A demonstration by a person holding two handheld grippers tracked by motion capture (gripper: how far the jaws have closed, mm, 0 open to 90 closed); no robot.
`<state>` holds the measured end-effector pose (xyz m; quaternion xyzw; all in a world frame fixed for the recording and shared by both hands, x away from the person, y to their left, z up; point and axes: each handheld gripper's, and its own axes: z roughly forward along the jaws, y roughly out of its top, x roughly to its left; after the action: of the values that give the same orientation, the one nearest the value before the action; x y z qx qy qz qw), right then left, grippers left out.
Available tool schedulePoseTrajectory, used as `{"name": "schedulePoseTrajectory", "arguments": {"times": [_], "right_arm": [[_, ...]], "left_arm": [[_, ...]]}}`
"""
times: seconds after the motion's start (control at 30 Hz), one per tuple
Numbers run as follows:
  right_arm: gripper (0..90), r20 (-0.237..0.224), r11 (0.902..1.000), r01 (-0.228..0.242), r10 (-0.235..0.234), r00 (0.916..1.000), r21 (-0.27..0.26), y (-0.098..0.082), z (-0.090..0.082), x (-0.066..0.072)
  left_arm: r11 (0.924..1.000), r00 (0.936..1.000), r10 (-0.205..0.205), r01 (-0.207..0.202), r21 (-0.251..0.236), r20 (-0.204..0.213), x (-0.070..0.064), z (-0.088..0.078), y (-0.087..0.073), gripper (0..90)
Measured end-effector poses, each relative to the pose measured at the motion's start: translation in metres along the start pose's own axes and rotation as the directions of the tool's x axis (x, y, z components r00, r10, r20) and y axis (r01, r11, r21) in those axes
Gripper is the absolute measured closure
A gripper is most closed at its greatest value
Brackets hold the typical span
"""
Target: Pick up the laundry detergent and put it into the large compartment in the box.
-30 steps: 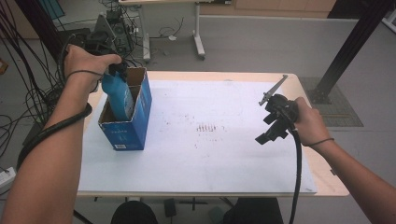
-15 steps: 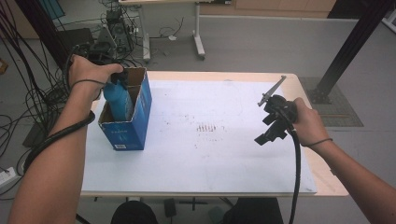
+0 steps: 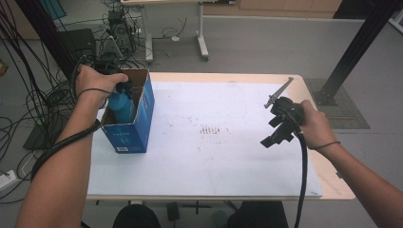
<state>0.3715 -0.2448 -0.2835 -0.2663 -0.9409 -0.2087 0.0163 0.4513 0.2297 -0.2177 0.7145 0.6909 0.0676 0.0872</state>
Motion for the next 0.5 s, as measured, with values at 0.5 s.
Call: {"name": "schedulePoseTrajectory", "arguments": {"times": [0.5], "right_arm": [[7.6,0.003,1.0000,0.003,-0.003,1.0000,-0.003,-0.001,-0.002,0.000]], "left_arm": [[0.9995,1.0000,0.003,-0.002,0.031,-0.007,-0.002,0.020,-0.005,37.9]]}}
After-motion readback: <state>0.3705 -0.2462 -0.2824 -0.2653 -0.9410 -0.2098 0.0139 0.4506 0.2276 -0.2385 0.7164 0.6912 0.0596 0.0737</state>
